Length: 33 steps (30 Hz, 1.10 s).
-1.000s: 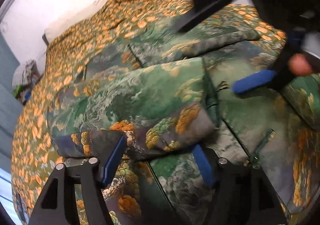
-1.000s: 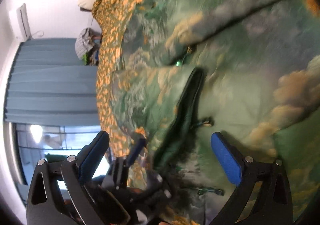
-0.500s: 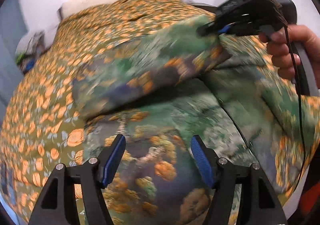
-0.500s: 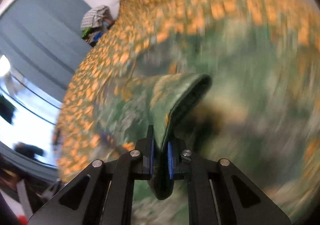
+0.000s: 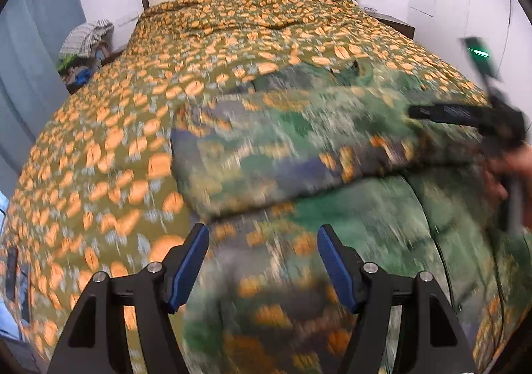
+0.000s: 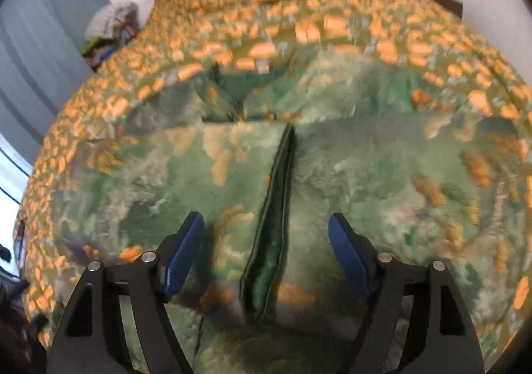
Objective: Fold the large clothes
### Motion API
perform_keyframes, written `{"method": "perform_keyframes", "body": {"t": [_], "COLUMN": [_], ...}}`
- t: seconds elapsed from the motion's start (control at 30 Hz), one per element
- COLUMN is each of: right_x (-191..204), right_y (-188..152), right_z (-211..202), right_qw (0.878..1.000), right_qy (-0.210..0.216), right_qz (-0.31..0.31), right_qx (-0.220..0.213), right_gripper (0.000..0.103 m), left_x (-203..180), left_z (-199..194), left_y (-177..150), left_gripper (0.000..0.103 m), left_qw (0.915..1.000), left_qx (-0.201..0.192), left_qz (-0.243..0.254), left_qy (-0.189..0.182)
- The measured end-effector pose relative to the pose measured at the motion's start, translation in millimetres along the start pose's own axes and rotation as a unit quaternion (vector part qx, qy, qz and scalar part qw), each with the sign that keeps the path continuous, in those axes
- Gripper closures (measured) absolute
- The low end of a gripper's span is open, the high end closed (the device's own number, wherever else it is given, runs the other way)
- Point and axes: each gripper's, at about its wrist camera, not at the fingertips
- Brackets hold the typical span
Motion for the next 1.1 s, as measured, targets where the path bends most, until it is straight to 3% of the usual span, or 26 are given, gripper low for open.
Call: {"method": "perform_keyframes", "body": {"t": [0.07, 0.13, 0.23, 0.3, 0.4, 0.6, 0.77, 0.87, 0.97, 1.03, 1.1], "right_x": [10.4, 24.8, 45.6, 56.9, 54.8, 56.2, 55.3, 52.5, 48.1, 45.3, 47.7], "right_y": [-5.4, -9.5, -10.0, -14.7, -24.0, -24.4, 16.5, 41.6, 49.3, 45.0, 40.4], "right_z": [-25.1, -37.2, -28.3, -11.3, 39.1, 41.3, 20.8, 35.6, 66.6, 88.6, 87.4], "right_qw": [0.998, 0.994, 0.987, 0.984, 0.986, 0.985, 0.991, 0.994, 0.995, 0.994, 0.994], "right_qy": [0.004, 0.025, 0.057, 0.055, 0.030, 0.024, 0.041, 0.028, 0.022, 0.015, 0.007], "right_qz": [-0.041, -0.092, -0.147, -0.166, -0.151, -0.151, -0.124, -0.105, -0.082, -0.076, -0.086], "right_qx": [-0.041, -0.052, -0.033, -0.011, 0.067, 0.075, 0.033, 0.026, 0.056, 0.080, 0.069], "right_gripper": [0.033, 0.037, 0.048, 0.052, 0.053, 0.051, 0.047, 0.046, 0.046, 0.046, 0.046], "left_x": [3.7, 10.2, 15.8, 12.1, 8.4, 8.3, 34.9, 45.1, 57.6, 60.3, 56.9], "left_z": [11.9, 36.4, 69.6, 104.6, 134.8, 122.4, 113.4, 135.9, 169.4, 172.2, 160.0], "left_y": [17.4, 40.2, 57.7, 56.8, 42.3, 48.2, 92.1, 109.7, 110.7, 107.6, 104.2], "left_gripper": [0.034, 0.034, 0.034, 0.034, 0.033, 0.034, 0.034, 0.034, 0.032, 0.032, 0.032], "left_qw": [1.0000, 1.0000, 0.9999, 0.9983, 0.9957, 0.9961, 0.9973, 0.9959, 0.9926, 0.9925, 0.9944], "left_qx": [-0.003, -0.001, 0.006, 0.043, 0.069, 0.065, 0.053, 0.064, 0.088, 0.089, 0.076], "left_qz": [0.001, -0.003, -0.003, 0.022, 0.042, 0.037, -0.050, -0.063, -0.078, -0.080, -0.067], "left_qy": [0.003, 0.006, 0.015, 0.031, 0.046, 0.046, -0.004, 0.013, 0.032, 0.026, 0.031]}}
Point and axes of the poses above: each gripper's, at about its wrist camera, not at the fingertips, and z roughly the way its jaws point, x to its left, y to its top, and after that the axes turned 3 degrees about -y, right-handed
